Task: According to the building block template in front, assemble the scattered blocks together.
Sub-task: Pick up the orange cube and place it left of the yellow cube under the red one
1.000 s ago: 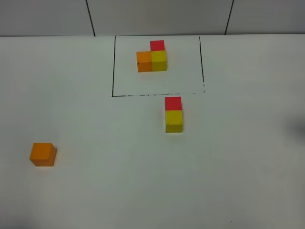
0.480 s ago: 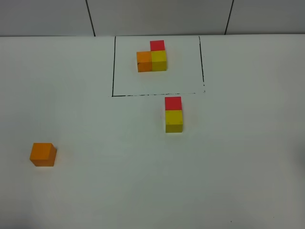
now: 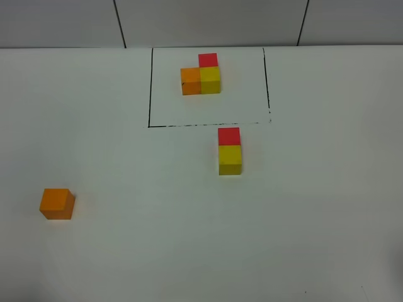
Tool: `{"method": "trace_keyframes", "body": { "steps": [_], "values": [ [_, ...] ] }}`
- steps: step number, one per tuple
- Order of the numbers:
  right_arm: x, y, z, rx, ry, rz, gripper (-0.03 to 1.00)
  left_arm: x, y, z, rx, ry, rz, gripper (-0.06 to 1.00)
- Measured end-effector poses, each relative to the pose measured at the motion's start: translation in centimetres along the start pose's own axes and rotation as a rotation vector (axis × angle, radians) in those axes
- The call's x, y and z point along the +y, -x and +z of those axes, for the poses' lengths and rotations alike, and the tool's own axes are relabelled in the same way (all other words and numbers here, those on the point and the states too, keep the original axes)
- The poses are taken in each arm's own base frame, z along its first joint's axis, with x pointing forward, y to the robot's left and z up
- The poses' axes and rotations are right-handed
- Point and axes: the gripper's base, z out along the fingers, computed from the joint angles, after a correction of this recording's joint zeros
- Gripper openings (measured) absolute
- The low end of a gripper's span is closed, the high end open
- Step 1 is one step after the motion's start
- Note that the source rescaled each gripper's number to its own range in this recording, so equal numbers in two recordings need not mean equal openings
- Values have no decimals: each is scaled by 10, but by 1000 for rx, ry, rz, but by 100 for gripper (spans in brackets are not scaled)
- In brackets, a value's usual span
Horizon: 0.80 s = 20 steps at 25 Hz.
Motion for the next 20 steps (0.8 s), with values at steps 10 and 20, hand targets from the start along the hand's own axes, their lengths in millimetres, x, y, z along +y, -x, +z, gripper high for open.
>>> {"method": "trace_keyframes", "body": {
  "steps": [10, 20],
  "values": [
    [4, -54, -13, -194, 54, -48, 95, 0, 0, 0, 0, 0, 0, 72],
    [2, -73, -27, -387, 52, -86, 95, 0, 0, 0, 0, 0, 0, 72]
  ]
}}
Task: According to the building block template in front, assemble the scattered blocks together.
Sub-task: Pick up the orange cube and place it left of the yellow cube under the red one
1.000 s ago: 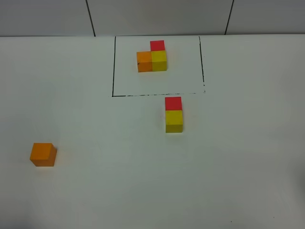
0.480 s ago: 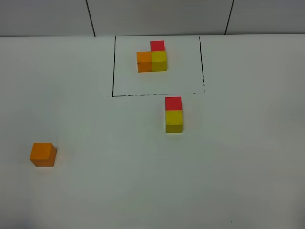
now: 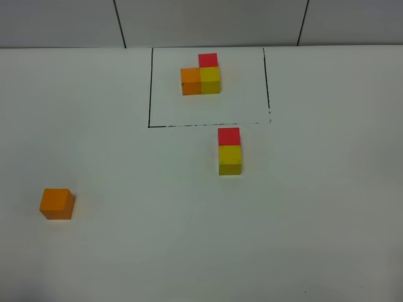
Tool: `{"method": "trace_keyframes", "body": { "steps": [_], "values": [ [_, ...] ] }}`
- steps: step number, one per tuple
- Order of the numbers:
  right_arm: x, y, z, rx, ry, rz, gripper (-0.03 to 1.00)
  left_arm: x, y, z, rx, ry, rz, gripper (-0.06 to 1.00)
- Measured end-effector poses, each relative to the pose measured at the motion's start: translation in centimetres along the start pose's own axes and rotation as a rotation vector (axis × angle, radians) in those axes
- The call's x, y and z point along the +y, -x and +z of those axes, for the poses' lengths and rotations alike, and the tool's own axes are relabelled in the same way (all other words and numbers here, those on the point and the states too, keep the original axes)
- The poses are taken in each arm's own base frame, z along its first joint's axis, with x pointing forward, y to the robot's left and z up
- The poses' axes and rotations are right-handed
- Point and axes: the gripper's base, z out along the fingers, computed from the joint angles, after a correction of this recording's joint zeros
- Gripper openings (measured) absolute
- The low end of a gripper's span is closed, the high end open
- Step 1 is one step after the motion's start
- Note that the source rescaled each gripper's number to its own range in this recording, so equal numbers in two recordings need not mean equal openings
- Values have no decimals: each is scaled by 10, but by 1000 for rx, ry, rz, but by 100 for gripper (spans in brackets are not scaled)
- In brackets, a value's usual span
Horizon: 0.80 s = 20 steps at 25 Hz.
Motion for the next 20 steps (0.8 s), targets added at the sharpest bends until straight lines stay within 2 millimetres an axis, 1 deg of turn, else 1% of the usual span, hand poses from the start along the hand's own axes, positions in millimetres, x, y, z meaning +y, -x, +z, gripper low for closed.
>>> {"method": "trace_keyframes", "body": {
  "steps": [2, 7, 20],
  "values": [
    [1, -6, 0, -16, 3, 2, 95, 0, 0, 0, 0, 0, 0, 72],
    [1, -12, -10, -95, 3, 2, 95, 0, 0, 0, 0, 0, 0, 72],
    [1, -13, -11, -102, 4, 4, 90, 0, 0, 0, 0, 0, 0, 72]
  ]
}}
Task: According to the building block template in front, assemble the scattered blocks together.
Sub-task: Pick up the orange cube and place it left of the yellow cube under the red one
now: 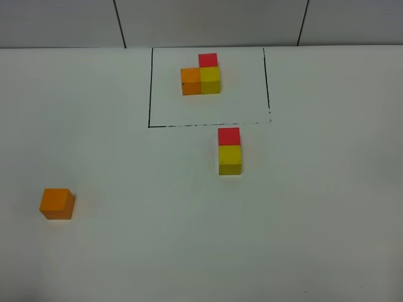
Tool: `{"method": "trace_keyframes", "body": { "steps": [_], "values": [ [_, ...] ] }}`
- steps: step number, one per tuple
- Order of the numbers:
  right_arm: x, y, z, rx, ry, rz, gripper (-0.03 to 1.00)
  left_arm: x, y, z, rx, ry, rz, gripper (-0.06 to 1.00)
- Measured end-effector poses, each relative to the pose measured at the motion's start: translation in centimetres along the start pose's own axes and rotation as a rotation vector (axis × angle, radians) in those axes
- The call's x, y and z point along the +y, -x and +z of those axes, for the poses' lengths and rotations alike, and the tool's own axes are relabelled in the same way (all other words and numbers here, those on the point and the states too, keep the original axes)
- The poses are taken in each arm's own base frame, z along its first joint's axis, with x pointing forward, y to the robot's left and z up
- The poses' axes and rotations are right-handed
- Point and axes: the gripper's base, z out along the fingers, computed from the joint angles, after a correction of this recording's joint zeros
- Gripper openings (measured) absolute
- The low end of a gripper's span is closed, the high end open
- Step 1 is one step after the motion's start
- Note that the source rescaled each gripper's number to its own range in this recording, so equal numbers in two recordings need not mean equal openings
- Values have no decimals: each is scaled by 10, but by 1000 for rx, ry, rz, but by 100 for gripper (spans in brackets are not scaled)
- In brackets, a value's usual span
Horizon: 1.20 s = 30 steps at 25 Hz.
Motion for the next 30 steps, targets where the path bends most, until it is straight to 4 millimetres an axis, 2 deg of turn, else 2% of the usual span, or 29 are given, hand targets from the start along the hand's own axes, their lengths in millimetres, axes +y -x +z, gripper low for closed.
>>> {"method": "trace_keyframes", "body": {
  "steps": [15, 25, 30],
  "values": [
    [0, 0, 0, 0, 1, -1, 87, 0, 0, 0, 0, 0, 0, 72],
    [0, 0, 0, 0, 2, 0, 74, 0, 0, 0, 0, 0, 0, 72],
    [0, 0, 0, 0, 4, 1, 72, 0, 0, 0, 0, 0, 0, 72]
  ]
}}
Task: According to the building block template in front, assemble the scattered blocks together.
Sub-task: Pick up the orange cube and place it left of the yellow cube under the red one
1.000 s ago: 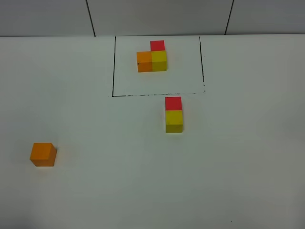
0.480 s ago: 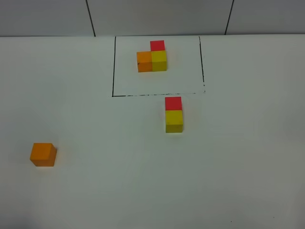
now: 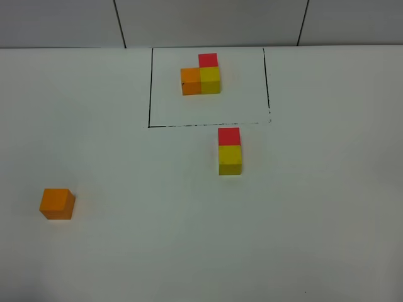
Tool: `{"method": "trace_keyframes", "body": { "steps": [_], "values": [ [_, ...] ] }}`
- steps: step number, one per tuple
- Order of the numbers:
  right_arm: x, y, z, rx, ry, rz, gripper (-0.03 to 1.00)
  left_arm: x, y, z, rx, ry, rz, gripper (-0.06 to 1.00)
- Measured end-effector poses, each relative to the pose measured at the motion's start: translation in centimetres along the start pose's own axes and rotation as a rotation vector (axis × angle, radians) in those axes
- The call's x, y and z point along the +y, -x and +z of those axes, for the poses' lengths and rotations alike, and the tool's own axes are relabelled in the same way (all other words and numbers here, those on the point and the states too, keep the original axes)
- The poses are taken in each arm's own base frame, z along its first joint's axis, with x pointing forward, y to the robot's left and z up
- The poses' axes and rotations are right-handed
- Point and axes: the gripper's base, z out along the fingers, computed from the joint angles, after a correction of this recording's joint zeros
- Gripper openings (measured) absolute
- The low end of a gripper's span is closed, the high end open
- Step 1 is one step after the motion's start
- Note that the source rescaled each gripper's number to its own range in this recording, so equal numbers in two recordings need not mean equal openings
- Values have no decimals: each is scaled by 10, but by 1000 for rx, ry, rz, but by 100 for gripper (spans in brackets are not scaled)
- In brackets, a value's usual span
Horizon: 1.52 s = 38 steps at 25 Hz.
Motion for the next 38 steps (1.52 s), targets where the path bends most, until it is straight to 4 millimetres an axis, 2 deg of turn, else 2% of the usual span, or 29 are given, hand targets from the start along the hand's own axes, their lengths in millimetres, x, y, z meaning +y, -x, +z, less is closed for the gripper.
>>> {"method": "trace_keyframes", "body": {
  "steps": [20, 24, 29, 33, 38],
  "values": [
    [0, 0, 0, 0, 0, 0, 71, 0, 0, 0, 2, 0, 0, 72],
    [0, 0, 0, 0, 0, 0, 71, 1, 7, 9, 77, -6, -10, 81],
    [0, 0, 0, 0, 0, 0, 71, 3, 36, 31, 175, -12, -29, 97],
    [0, 0, 0, 0, 0, 0, 71, 6, 68, 52, 241, -17, -31, 100],
    [0, 0, 0, 0, 0, 0, 71, 9, 101, 103, 411, -15, -94, 100]
  ]
}}
